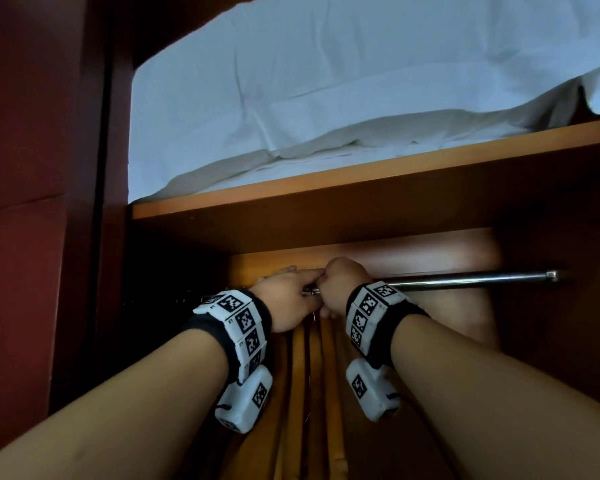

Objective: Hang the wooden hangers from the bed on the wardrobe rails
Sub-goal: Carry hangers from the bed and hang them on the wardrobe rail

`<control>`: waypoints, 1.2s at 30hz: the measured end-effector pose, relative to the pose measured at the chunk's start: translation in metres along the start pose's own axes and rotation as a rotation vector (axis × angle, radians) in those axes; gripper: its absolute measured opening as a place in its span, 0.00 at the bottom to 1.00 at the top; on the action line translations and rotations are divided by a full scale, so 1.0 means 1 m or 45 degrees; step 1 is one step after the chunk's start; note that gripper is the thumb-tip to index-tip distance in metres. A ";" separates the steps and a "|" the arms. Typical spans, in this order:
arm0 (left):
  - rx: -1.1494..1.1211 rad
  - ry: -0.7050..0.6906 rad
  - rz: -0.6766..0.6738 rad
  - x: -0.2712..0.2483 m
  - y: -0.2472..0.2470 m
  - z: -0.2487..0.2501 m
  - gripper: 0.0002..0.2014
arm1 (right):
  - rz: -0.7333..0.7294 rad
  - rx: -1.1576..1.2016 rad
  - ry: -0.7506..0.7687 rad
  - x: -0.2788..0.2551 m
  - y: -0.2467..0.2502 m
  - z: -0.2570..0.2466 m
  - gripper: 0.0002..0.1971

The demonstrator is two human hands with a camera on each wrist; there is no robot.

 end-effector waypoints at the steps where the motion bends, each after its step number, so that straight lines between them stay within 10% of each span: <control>1: -0.012 -0.004 0.008 -0.001 0.000 0.000 0.30 | 0.004 -0.019 0.005 0.001 0.000 -0.001 0.08; 17: -0.071 -0.073 -0.082 -0.023 -0.009 0.007 0.27 | 0.167 -0.279 0.026 -0.021 -0.007 0.004 0.13; 36: -1.095 -0.621 -0.184 -0.115 -0.032 0.059 0.19 | 0.399 0.032 -0.391 -0.195 0.019 0.026 0.05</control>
Point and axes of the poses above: each hand's wrist, its own x-axis towards the middle knuckle, its own y-axis out of the back of the hand, z = x × y, the point moved 8 cm from there along x, towards the middle knuckle, and after that the axes turned 5 degrees about -z, right-handed, at the moved point
